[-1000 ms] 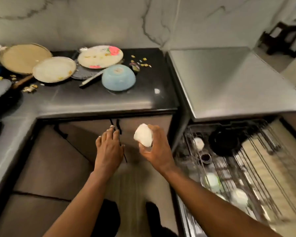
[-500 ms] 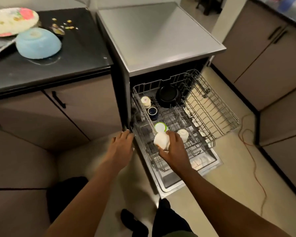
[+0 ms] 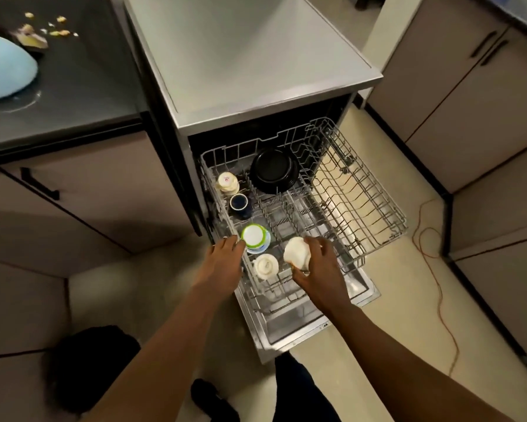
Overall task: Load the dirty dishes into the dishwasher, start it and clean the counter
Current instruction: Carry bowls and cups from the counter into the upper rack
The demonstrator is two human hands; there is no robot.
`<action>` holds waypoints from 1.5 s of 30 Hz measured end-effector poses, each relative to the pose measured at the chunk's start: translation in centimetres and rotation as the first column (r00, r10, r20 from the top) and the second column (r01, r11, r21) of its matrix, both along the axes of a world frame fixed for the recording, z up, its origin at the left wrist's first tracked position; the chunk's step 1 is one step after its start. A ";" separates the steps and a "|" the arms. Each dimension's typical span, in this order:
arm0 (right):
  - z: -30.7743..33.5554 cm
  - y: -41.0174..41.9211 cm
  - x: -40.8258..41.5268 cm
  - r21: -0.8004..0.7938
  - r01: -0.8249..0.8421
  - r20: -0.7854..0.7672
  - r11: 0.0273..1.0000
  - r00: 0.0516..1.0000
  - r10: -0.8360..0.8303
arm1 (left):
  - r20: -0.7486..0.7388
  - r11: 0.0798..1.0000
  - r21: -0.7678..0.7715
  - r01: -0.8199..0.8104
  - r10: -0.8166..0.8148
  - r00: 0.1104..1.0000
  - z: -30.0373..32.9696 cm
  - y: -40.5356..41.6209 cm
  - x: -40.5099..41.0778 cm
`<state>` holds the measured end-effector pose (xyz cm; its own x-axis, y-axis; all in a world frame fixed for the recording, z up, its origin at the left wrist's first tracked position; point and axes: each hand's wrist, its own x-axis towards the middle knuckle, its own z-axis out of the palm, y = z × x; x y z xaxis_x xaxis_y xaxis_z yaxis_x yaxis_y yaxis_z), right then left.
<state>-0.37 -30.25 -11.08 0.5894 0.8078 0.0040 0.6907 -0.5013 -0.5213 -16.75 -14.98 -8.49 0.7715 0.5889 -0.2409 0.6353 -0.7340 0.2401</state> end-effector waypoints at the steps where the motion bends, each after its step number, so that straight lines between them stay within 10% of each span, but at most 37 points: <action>1: -0.6 0.6 1.1 -0.011 -0.016 -0.005 1.000 1.000 0.016 | -0.005 1.000 0.004 0.009 -0.009 1.000 -0.7 0.4 0.7; 7: -4.7 6.8 7.8 -0.102 -0.138 0.008 0.985 0.990 0.139 | -0.193 0.995 -0.008 0.096 -0.096 0.976 -5.5 2.8 4.0; 21: -12.8 18.6 14.0 -0.400 -0.463 0.117 0.791 0.830 0.545 | -0.100 0.998 -0.013 0.062 -0.063 0.993 -10.5 3.0 2.9; 35: -14.9 17.6 14.2 -0.495 -0.471 0.045 0.730 0.825 0.563 | -0.072 0.997 -0.074 -0.014 0.009 0.997 -10.6 2.7 3.1; 45: -8.5 14.5 8.7 -0.130 -0.297 0.165 0.946 0.934 0.316 | 0.146 0.995 -0.008 -0.097 0.097 0.985 -6.4 5.4 2.4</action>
